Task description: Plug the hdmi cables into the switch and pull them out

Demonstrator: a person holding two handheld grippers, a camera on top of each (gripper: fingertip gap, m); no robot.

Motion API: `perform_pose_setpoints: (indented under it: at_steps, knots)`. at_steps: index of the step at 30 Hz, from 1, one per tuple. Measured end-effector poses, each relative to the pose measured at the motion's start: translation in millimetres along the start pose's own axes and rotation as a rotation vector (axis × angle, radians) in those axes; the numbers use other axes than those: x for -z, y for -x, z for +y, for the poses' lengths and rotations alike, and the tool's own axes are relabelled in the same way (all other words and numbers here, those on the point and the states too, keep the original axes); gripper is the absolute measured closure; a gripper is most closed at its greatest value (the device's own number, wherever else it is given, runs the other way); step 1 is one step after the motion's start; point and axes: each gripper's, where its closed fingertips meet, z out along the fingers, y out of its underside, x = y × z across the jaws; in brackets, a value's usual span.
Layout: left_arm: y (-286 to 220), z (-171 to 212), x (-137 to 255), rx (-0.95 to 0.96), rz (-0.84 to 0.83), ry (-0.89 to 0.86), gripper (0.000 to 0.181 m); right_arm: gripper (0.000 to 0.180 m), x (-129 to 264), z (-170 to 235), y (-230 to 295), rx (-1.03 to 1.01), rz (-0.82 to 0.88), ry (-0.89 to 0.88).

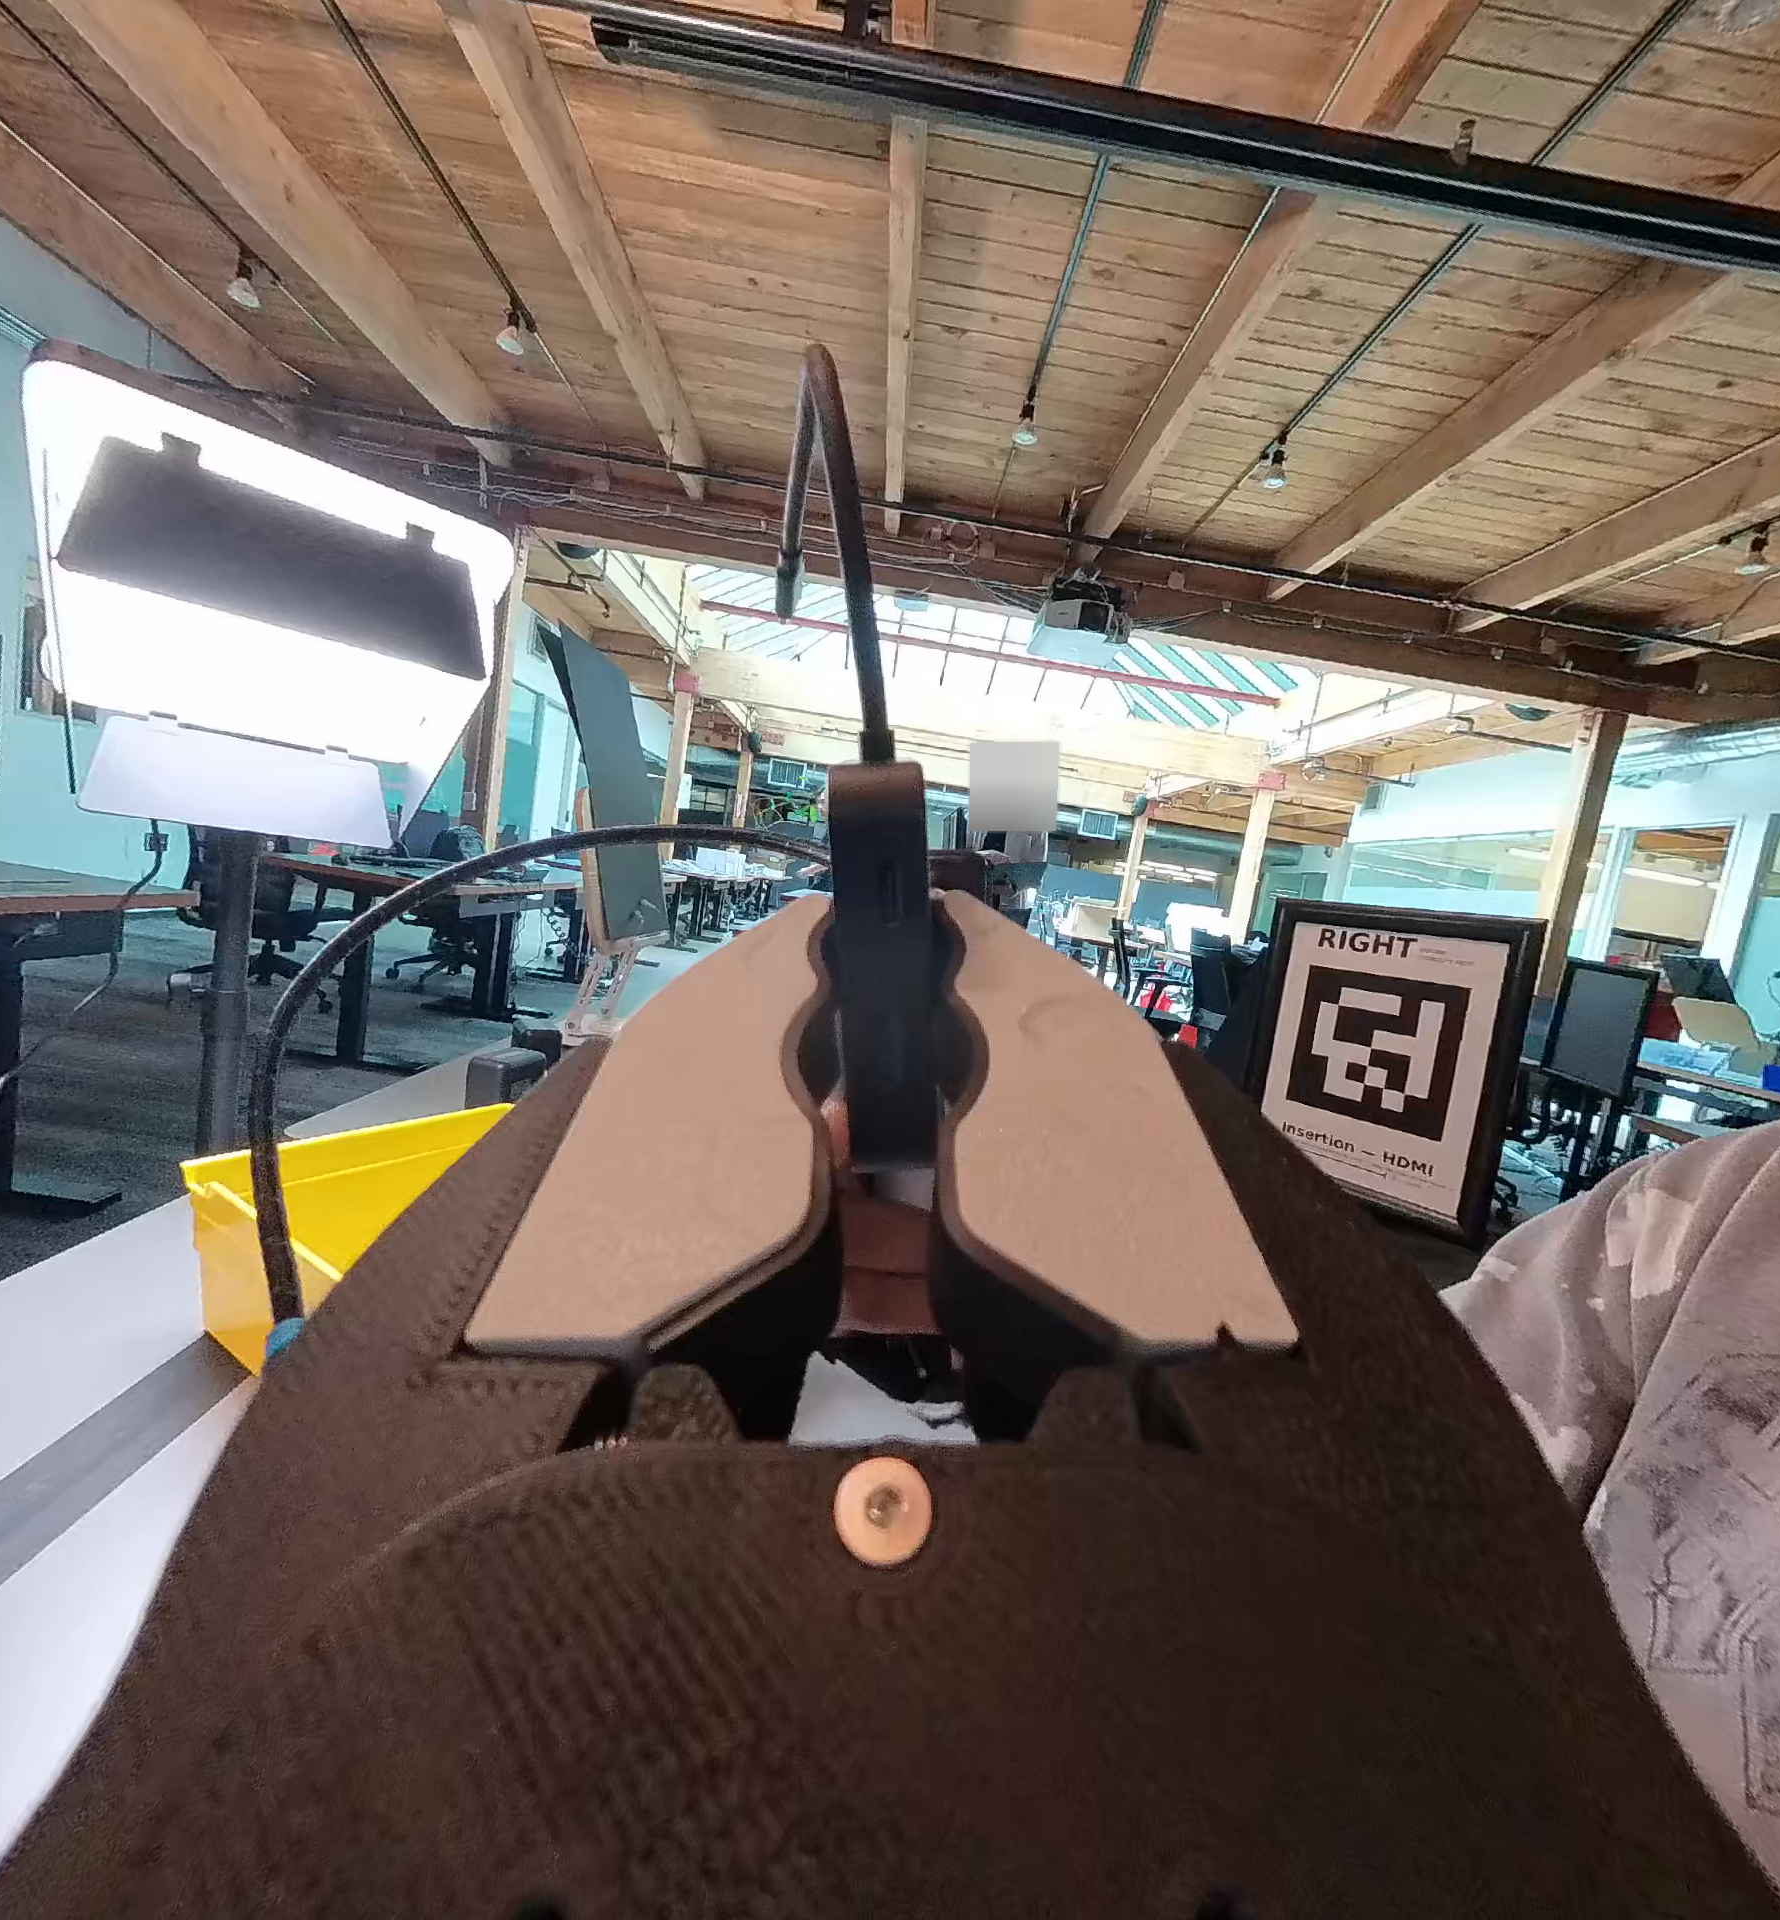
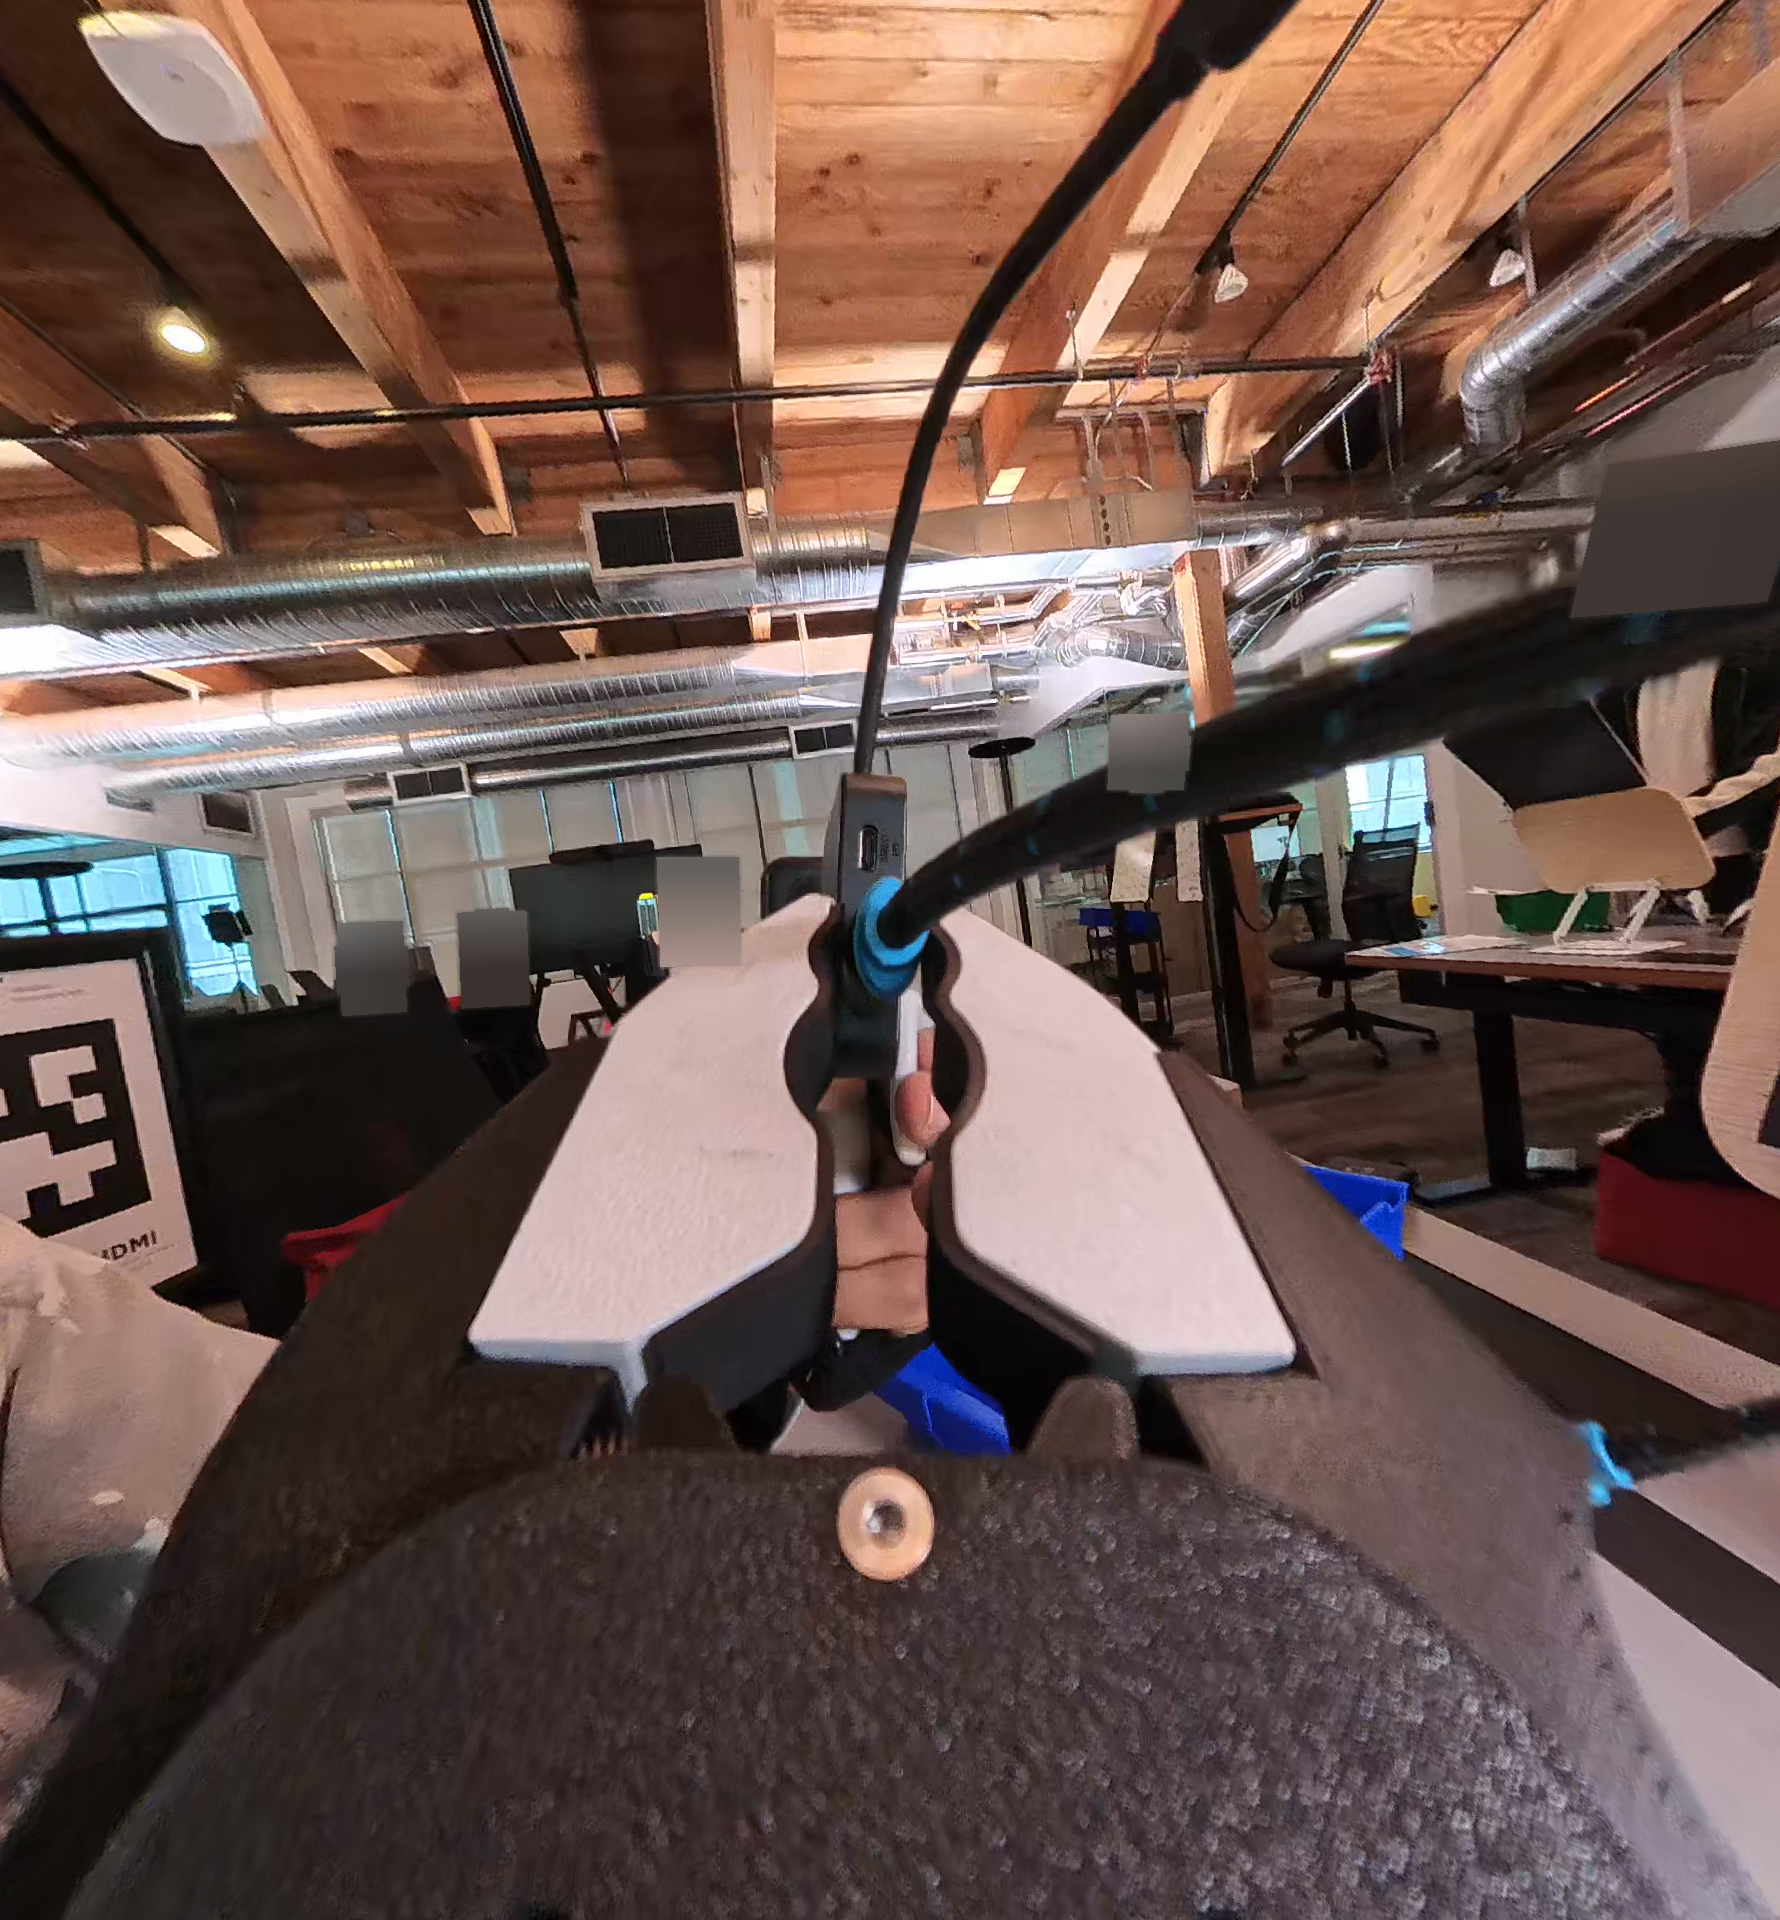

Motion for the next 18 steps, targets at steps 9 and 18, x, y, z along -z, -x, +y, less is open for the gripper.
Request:
perform_pose_setpoints:
  at_steps: [9,18]
  knots:
    - [-5,9,-2,-0.078,-0.014,0.115,0.164,0.168,2,3,9,0.044,-0.05,0.099]
    - [-19,10,-7,-0.185,0.012,0.16,0.166,0.169,8,-2,20,0.078,-0.137,0.125]
